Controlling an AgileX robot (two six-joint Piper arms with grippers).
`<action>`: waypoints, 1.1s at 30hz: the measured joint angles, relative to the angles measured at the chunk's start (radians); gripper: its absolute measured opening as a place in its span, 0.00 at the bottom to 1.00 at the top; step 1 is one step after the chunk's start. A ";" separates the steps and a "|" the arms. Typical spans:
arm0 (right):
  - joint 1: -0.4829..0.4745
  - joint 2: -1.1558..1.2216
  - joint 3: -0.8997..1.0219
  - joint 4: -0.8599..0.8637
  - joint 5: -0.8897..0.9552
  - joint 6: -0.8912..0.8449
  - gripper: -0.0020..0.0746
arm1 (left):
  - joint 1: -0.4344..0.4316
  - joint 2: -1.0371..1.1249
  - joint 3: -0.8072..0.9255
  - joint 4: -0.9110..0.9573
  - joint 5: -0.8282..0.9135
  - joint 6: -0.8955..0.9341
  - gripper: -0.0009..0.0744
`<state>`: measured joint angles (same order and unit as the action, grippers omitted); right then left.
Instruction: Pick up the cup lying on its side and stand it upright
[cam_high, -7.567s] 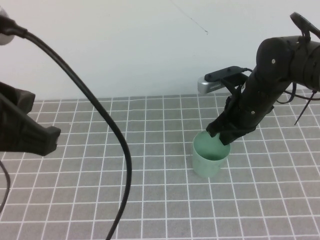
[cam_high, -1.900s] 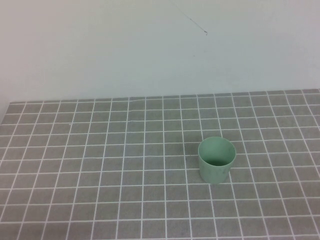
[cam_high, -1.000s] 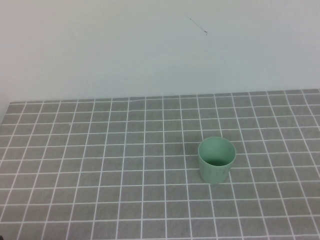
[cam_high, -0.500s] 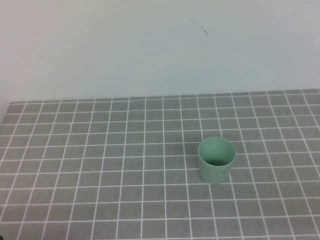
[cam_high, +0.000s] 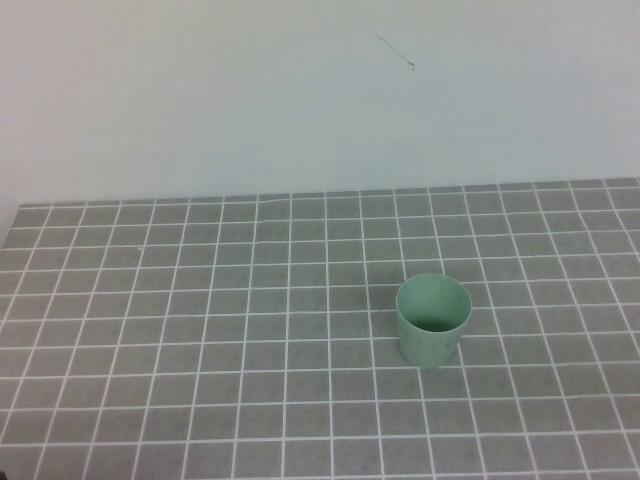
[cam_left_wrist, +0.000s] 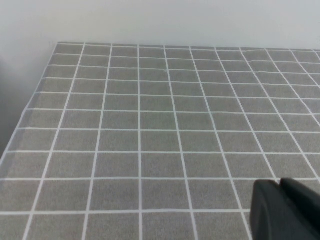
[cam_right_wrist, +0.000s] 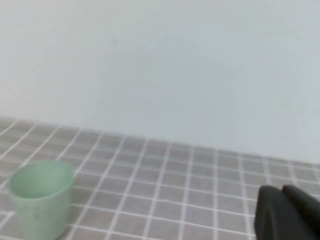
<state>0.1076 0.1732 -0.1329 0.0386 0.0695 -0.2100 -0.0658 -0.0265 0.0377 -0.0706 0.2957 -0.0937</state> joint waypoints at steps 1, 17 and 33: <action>-0.022 -0.022 0.043 0.000 -0.042 0.000 0.02 | 0.000 0.000 0.000 0.000 0.000 0.000 0.01; -0.093 -0.201 0.169 -0.030 0.225 0.002 0.02 | 0.000 0.000 0.000 0.000 0.000 0.002 0.01; -0.091 -0.201 0.167 -0.023 0.248 0.001 0.02 | 0.000 0.000 0.000 0.000 0.000 0.004 0.01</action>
<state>0.0164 -0.0283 0.0343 0.0158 0.3177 -0.2092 -0.0658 -0.0265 0.0377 -0.0706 0.2957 -0.0896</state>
